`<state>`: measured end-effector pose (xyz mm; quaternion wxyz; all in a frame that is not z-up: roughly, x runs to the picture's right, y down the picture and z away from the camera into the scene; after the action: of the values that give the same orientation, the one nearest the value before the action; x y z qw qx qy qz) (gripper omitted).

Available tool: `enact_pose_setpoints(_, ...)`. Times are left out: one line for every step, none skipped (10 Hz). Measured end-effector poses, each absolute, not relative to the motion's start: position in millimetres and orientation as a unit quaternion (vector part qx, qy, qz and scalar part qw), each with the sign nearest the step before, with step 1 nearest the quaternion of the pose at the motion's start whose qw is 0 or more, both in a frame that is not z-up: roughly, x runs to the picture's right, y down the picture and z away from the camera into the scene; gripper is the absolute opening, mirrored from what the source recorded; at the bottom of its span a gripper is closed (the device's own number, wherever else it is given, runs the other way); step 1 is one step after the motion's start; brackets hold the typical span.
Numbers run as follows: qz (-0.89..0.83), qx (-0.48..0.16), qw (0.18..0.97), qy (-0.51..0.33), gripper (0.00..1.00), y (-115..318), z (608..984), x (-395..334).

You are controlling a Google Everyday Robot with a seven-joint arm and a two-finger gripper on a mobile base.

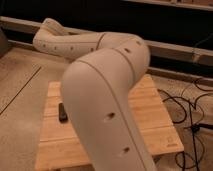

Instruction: Move the arm in a circular motion

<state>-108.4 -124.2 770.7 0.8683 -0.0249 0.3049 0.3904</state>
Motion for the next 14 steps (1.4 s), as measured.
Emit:
enact_pose_setpoints(0.375,-0.027,0.874,0.307,0.65,-122,783,-130)
enact_pose_setpoints(0.355,-0.033,0.883,0.306,0.65,-116,793,-154)
enact_pose_setpoints(0.322,-0.044,0.897,0.298,0.65,-104,801,-187)
enact_pose_setpoints(0.303,-0.052,0.906,0.291,0.65,-95,803,-205)
enact_pose_setpoints(0.273,-0.066,0.919,0.278,0.65,-79,802,-229)
enact_pose_setpoints(0.243,-0.084,0.931,0.259,0.65,-59,794,-252)
enact_pose_setpoints(0.22,-0.099,0.939,0.245,0.65,-40,784,-263)
enact_pose_setpoints(0.204,-0.11,0.943,0.237,0.65,-23,772,-263)
enact_pose_setpoints(0.198,-0.115,0.944,0.236,0.65,-12,762,-257)
enact_pose_setpoints(0.204,-0.116,0.941,0.244,0.65,0,746,-230)
enact_pose_setpoints(0.217,-0.113,0.936,0.253,0.65,3,737,-209)
enact_pose_setpoints(0.232,-0.107,0.931,0.26,0.65,0,730,-190)
enact_pose_setpoints(0.258,-0.096,0.923,0.268,0.65,-9,723,-166)
enact_pose_setpoints(0.277,-0.086,0.918,0.272,0.65,-20,720,-152)
